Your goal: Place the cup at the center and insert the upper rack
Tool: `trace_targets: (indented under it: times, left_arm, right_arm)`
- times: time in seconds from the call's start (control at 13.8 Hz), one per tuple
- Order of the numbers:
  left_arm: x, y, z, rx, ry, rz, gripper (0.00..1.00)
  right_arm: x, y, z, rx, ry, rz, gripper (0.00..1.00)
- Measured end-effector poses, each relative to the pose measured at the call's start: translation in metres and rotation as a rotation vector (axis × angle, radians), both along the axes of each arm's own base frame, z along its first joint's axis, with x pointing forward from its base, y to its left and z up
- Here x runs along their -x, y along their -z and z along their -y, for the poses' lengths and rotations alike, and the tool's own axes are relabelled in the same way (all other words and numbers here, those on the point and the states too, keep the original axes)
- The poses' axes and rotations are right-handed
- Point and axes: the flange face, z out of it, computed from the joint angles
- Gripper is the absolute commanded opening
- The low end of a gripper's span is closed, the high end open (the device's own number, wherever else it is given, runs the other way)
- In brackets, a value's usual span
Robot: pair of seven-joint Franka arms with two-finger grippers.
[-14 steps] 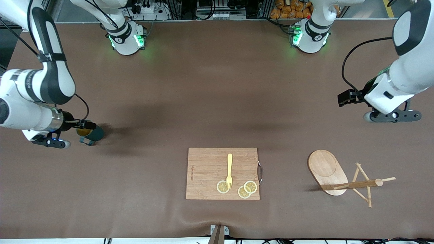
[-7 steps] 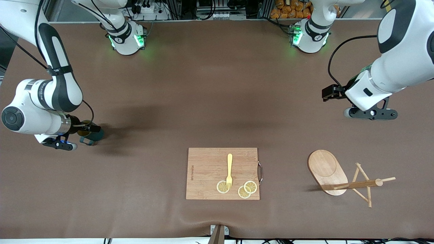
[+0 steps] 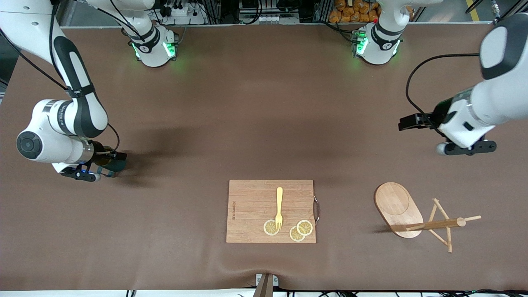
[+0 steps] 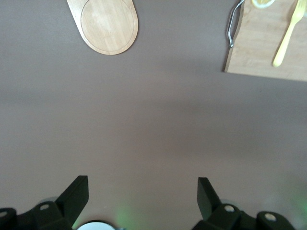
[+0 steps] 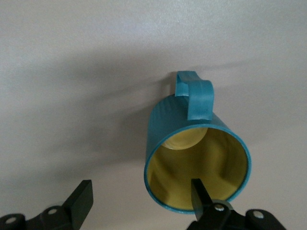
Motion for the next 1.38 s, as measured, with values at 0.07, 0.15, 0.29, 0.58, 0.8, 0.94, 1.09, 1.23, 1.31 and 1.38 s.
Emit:
trace_targets:
  times: [0.07,0.15,0.29,0.58,0.8,0.94,1.09,1.23,1.31,1.38]
  left_arm:
    - [-0.002,0.001,-0.001,0.010,-0.008,0.004,1.00]
    - [-0.003,0.002,0.003,0.015,-0.006,0.007,1.00]
    - [-0.004,0.007,0.015,0.018,0.007,0.001,1.00]
    - [-0.017,0.040,0.033,0.018,0.020,-0.022,1.00]
    - [-0.020,0.054,0.044,0.017,0.035,-0.033,1.00]
    - [-0.022,0.052,0.045,0.019,0.035,-0.025,1.00]
    - [-0.023,0.050,0.045,0.019,0.033,-0.018,1.00]
    - [-0.024,0.051,0.045,0.019,0.032,-0.018,1.00]
    - [-0.024,0.052,0.044,0.019,0.032,-0.018,1.00]
    - [-0.025,0.052,0.044,0.019,0.031,-0.019,1.00]
  right_arm:
    - [0.001,0.001,0.000,0.000,0.000,-0.001,0.49]
    - [0.001,0.002,0.000,0.000,0.000,0.000,0.41]
    - [0.001,0.002,0.000,0.000,0.000,0.000,0.35]
    - [0.001,0.002,0.000,0.001,0.001,0.005,0.28]
    - [0.000,0.002,0.000,0.001,0.000,0.010,0.03]
    - [0.000,0.002,0.000,0.001,-0.001,0.013,0.00]
    - [0.000,0.001,0.000,0.001,-0.001,0.012,0.00]
    - [0.001,0.000,-0.001,-0.001,-0.002,-0.002,0.00]
    - [0.001,-0.003,-0.001,-0.003,-0.004,-0.010,0.00]
    - [0.000,-0.007,-0.003,-0.004,-0.006,-0.016,0.00]
